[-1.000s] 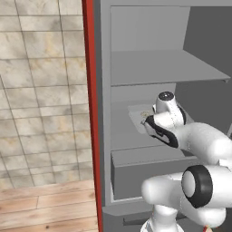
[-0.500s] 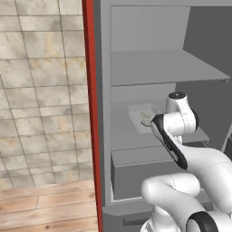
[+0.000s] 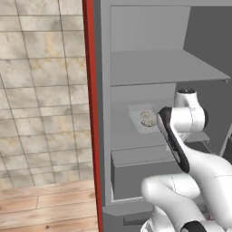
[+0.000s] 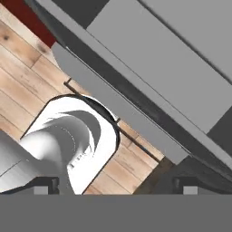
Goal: Place two dumplings into each of the tupperware containers and then place the containers in the fridge.
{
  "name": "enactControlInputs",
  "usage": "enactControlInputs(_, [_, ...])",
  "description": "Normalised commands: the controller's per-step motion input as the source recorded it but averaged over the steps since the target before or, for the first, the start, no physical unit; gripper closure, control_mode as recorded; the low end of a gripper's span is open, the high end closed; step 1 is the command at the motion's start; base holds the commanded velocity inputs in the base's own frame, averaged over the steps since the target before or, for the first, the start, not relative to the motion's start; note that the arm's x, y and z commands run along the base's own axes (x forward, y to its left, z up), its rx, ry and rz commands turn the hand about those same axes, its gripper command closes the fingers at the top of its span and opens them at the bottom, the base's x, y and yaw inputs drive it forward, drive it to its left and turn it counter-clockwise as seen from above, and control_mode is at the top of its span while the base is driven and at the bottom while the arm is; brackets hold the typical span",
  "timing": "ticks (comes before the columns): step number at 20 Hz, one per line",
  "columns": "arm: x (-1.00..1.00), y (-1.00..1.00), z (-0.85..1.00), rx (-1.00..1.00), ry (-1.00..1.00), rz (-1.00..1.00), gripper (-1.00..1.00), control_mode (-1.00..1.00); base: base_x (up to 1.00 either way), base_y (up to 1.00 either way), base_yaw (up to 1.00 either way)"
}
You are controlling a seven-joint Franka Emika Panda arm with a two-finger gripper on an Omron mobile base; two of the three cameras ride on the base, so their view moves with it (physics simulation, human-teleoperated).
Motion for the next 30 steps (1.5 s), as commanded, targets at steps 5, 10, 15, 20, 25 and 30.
enactControlInputs(5, [-0.76, 0.39, 0.24, 0.10, -0.22, -0.63, -1.00, -1.00, 0.00, 0.00, 0.00])
enactControlInputs(10, [-0.45, 0.40, 0.59, 0.00, -0.20, -0.34, -1.00, -1.00, 0.00, 0.00, 0.00])
enactControlInputs(15, [0.00, 0.22, 0.70, -0.06, -0.11, -0.21, -1.00, -1.00, 0.00, 0.00, 0.00])
enactControlInputs(20, [-0.28, -0.04, 0.49, 0.04, 0.01, -0.12, -1.00, -1.00, 0.00, 0.00, 0.00])
enactControlInputs(25, [-0.27, -0.01, 0.01, 0.10, -0.02, -0.14, -1.00, -1.00, 0.00, 0.00, 0.00])
enactControlInputs(30, [-0.21, -0.02, 0.00, 0.03, -0.07, -0.05, -1.00, -1.00, 0.00, 0.00, 0.00])
